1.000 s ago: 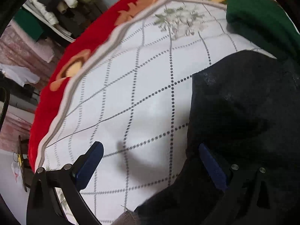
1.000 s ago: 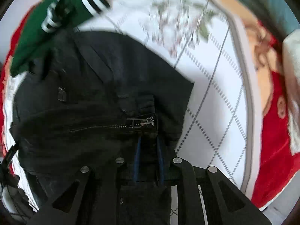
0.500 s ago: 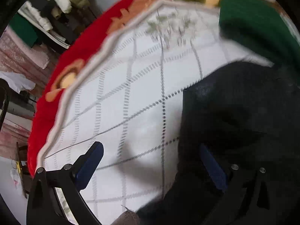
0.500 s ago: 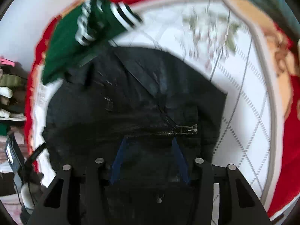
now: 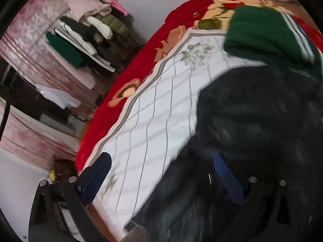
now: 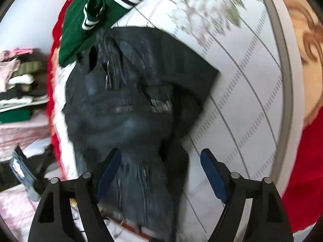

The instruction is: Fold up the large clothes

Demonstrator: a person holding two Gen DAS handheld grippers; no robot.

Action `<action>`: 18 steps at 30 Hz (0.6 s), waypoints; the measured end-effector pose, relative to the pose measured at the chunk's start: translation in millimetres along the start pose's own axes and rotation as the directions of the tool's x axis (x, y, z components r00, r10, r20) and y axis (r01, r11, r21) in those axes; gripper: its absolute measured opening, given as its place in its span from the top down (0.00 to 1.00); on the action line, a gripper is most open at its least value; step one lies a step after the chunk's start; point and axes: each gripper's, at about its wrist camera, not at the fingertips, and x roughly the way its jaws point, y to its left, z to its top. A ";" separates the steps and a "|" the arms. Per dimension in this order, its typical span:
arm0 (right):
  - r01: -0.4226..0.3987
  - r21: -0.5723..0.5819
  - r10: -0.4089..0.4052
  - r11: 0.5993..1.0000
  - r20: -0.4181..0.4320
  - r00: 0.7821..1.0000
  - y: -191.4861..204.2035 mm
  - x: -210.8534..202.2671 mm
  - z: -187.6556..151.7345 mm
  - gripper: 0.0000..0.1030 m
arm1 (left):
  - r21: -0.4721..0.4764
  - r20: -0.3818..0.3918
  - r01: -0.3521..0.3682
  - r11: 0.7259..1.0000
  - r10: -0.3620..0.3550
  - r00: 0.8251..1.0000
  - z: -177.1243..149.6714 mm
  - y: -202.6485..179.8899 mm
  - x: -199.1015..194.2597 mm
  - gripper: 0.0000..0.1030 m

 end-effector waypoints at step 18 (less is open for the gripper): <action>-0.263 0.095 0.275 0.960 -0.140 0.951 -134.4 2.4 -25.1 0.07 | 0.430 -0.160 0.167 0.887 -0.107 0.981 -202.9 -199.1 -125.4 0.00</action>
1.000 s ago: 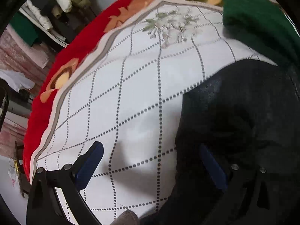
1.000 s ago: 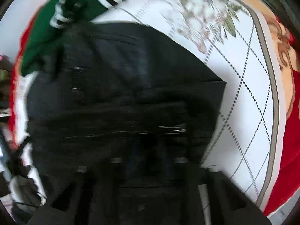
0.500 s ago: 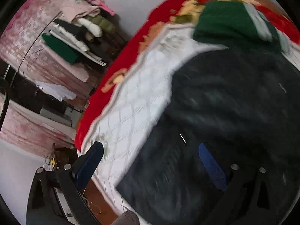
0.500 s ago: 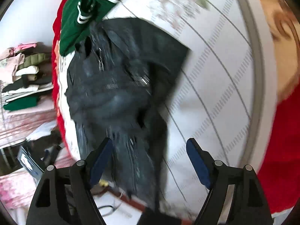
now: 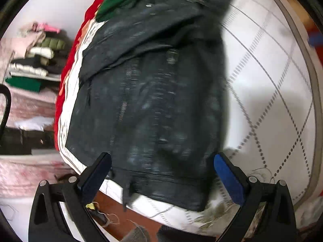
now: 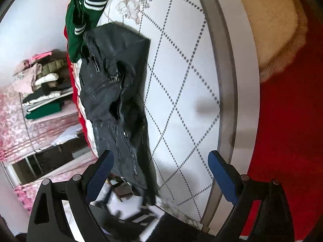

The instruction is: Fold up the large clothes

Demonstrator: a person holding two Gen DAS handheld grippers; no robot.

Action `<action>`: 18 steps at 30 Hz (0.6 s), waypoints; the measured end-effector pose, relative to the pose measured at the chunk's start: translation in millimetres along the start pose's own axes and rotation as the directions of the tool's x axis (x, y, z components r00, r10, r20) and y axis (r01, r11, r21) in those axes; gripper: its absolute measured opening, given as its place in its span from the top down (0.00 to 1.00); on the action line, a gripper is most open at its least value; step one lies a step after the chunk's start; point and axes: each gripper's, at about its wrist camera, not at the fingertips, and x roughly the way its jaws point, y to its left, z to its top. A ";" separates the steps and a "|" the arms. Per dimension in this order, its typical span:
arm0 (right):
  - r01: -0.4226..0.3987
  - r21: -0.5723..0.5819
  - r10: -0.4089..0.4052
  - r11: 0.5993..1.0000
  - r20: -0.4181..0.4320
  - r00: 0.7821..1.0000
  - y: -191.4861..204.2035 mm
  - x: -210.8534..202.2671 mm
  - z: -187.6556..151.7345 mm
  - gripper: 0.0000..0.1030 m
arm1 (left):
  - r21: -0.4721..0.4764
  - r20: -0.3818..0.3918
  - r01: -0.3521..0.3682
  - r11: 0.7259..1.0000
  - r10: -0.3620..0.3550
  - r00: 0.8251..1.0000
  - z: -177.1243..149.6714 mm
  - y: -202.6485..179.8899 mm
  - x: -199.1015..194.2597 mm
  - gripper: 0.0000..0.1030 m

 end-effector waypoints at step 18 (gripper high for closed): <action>-0.152 -0.011 0.152 0.988 -0.040 0.988 50.5 99.1 88.2 0.00 | -0.094 0.055 0.067 0.993 -0.062 0.997 24.9 26.2 25.6 0.88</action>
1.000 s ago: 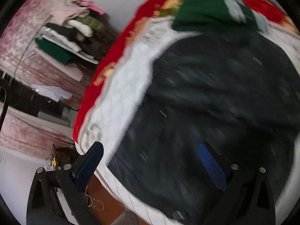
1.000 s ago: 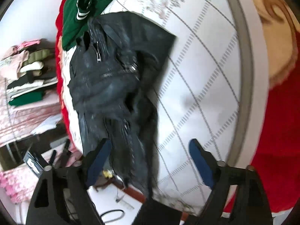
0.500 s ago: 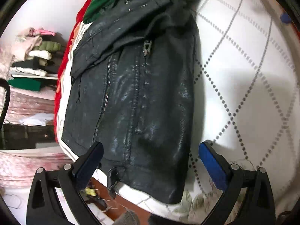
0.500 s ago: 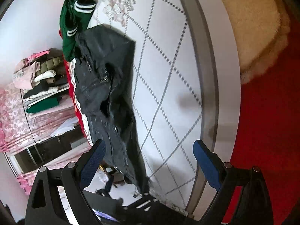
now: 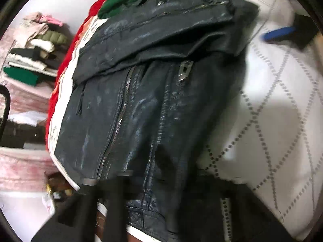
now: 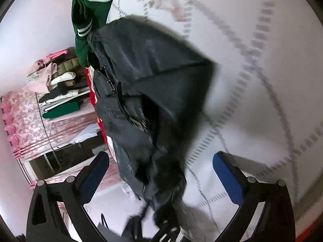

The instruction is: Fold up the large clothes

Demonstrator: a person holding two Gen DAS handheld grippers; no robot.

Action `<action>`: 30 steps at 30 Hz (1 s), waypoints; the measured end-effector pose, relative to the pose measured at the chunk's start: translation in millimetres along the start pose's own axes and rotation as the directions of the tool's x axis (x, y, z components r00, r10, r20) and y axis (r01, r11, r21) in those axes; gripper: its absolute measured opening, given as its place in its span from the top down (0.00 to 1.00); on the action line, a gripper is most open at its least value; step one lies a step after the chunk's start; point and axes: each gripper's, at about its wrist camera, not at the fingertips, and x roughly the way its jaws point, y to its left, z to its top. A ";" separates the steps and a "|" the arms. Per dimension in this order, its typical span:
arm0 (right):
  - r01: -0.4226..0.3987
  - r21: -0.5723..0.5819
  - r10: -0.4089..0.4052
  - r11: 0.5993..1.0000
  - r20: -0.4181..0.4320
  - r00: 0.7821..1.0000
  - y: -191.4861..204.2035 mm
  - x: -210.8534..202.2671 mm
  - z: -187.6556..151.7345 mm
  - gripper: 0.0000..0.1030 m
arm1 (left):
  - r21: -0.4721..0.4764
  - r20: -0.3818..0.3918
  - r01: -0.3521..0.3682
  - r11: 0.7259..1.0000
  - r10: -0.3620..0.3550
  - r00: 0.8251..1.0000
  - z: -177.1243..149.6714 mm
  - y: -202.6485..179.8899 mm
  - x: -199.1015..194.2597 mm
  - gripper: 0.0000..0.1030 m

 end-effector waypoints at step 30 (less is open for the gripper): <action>0.398 -0.273 -0.337 0.876 0.245 0.909 365.0 151.5 -45.6 0.79 | -0.381 0.123 0.517 0.766 -0.512 0.850 9.0 291.2 34.3 0.94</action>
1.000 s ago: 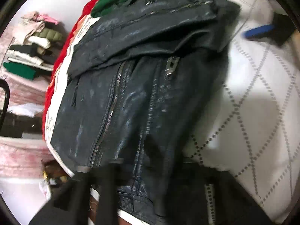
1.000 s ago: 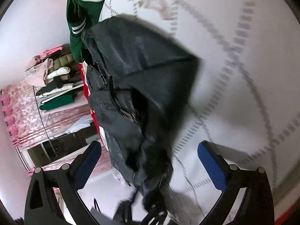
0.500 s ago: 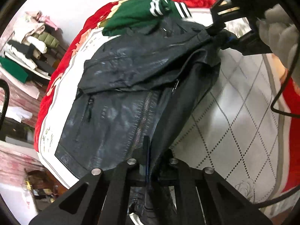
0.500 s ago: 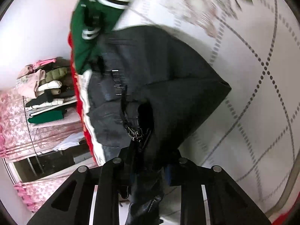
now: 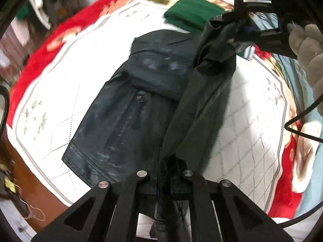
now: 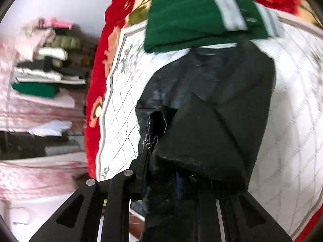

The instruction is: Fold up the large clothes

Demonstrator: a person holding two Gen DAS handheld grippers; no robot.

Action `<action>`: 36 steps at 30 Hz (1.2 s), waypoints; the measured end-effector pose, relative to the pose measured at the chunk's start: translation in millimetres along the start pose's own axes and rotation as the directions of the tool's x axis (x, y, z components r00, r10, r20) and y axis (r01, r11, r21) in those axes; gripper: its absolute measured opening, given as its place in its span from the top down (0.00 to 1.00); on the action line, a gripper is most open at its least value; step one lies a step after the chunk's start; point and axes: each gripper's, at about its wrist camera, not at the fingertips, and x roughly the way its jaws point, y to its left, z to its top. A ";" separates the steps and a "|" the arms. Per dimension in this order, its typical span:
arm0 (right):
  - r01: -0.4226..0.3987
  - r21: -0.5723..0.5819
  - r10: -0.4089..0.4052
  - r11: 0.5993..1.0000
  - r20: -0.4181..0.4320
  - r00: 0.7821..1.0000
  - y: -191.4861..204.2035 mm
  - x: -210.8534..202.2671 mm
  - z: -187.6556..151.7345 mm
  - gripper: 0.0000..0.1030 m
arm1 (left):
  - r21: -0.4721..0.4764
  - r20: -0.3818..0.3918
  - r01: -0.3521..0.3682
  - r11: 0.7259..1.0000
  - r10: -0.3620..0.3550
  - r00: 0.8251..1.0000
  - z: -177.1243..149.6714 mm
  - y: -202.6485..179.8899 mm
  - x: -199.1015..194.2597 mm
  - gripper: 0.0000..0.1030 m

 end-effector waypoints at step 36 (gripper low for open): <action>-0.045 0.113 0.047 0.993 -0.015 0.999 -156.7 97.0 53.3 0.14 | -0.173 -0.121 -0.226 0.959 0.207 0.971 20.1 165.6 90.5 0.04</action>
